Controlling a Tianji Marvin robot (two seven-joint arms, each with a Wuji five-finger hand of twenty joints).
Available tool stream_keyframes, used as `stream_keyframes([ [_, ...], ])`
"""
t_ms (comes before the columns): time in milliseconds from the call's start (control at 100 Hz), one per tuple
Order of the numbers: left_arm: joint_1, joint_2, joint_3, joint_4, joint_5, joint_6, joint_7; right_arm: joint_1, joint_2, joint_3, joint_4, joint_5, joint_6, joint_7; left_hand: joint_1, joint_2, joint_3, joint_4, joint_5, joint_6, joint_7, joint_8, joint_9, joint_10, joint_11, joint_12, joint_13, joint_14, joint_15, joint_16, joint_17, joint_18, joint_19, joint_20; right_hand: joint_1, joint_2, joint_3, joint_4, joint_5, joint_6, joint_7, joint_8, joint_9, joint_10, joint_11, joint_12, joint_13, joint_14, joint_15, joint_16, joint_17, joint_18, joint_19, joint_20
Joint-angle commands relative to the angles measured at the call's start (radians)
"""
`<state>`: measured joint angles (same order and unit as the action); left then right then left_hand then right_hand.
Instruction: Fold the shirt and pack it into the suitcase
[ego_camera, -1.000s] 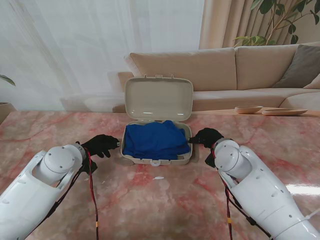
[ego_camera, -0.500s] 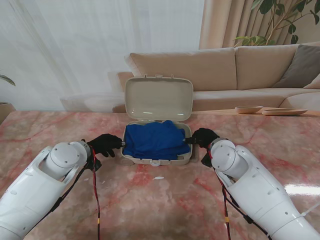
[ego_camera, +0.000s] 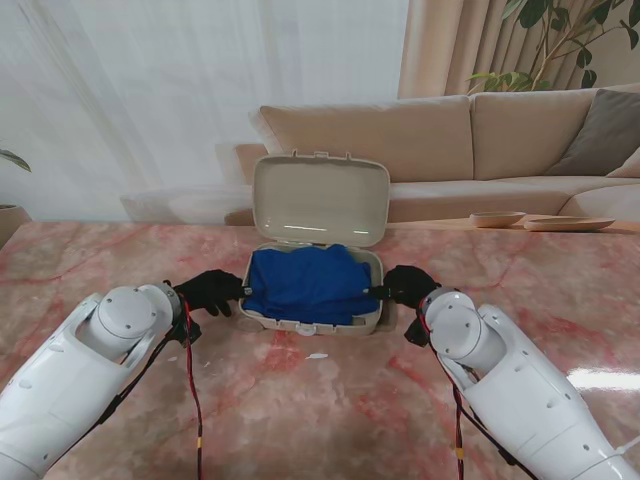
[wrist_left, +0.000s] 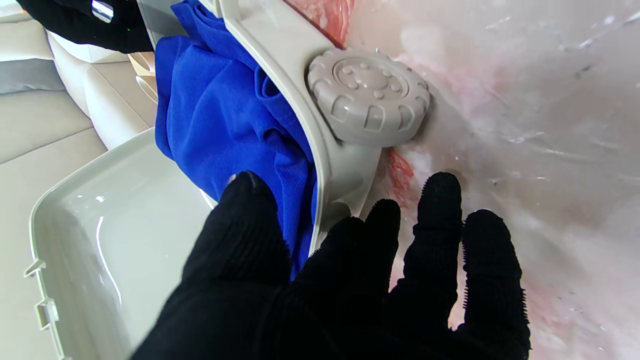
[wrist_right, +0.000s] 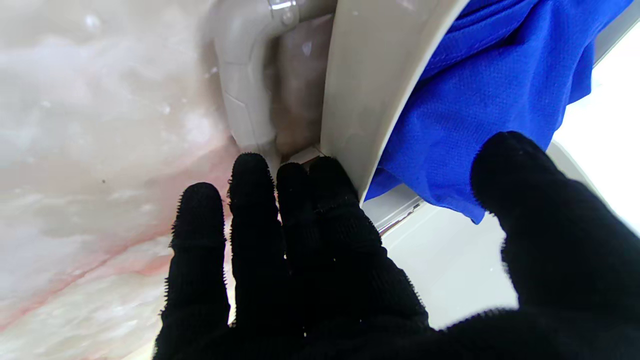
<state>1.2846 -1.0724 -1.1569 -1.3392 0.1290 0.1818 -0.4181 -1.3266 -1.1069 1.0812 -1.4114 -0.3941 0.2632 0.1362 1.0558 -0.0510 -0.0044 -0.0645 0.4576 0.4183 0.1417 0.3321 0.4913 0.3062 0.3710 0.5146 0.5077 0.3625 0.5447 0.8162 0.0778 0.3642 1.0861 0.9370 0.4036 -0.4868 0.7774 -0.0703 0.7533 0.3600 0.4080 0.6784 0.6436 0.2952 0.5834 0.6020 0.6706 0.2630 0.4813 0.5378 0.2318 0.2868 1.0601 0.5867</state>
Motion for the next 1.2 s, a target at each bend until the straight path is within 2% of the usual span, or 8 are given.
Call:
stream_keyframes([
  [0,0.033,-0.007,0.010,-0.016,-0.004,-0.017,-0.015,-0.042,-0.006,-0.003,-0.033,0.012,-0.013,0.027,-0.023,0.051,-0.031,0.019,0.022,-0.155,0.071,0.017,0.031,-0.021,0.004,-0.007,-0.048,0.027,-0.019,-0.008,-0.011,0.018,-0.001,-0.009,-0.002,0.011,-0.013,0.037,0.006,-0.209,0.005,-0.001,-0.013,-0.021,-0.006,-0.014,-0.019,-0.003,-0.007,-0.008,-0.004,0.011,0.020,0.024],
  [230,0.106,0.005,-0.025,-0.081,0.005,-0.056,-0.032,-0.123,0.003,0.042,-0.115,0.000,-0.047,0.034,-0.023,0.052,-0.031,0.019,0.025,-0.157,0.072,0.018,0.033,-0.019,0.004,-0.007,-0.047,0.028,-0.019,-0.009,-0.011,0.018,-0.001,-0.009,-0.001,0.003,-0.011,0.039,0.012,-0.208,0.006,-0.001,-0.006,-0.021,-0.010,-0.015,-0.011,-0.002,-0.009,-0.009,0.003,0.011,0.018,0.022],
  [830,0.244,0.033,-0.101,-0.213,0.054,-0.085,-0.086,-0.296,0.034,0.113,-0.271,0.003,-0.104,0.125,-0.026,0.057,-0.032,0.019,0.016,-0.161,0.066,0.017,0.033,-0.017,0.000,-0.008,-0.050,0.028,-0.023,-0.010,-0.013,0.016,-0.011,-0.018,0.011,0.021,-0.029,0.038,0.013,-0.194,-0.002,-0.006,-0.001,-0.007,-0.019,-0.019,-0.006,0.011,-0.008,-0.010,0.017,0.022,0.030,0.022],
  [1190,0.289,0.035,-0.161,-0.259,0.087,-0.048,-0.080,-0.333,0.046,0.148,-0.306,-0.005,-0.097,0.172,-0.024,0.058,-0.031,0.020,0.017,-0.164,0.065,0.018,0.033,-0.017,-0.002,-0.008,-0.050,0.029,-0.025,-0.012,-0.015,0.017,-0.019,-0.025,0.022,0.038,-0.060,0.043,0.002,-0.196,-0.010,-0.005,-0.011,-0.008,-0.029,-0.022,-0.017,0.007,-0.019,-0.013,0.012,0.017,0.028,0.019],
])
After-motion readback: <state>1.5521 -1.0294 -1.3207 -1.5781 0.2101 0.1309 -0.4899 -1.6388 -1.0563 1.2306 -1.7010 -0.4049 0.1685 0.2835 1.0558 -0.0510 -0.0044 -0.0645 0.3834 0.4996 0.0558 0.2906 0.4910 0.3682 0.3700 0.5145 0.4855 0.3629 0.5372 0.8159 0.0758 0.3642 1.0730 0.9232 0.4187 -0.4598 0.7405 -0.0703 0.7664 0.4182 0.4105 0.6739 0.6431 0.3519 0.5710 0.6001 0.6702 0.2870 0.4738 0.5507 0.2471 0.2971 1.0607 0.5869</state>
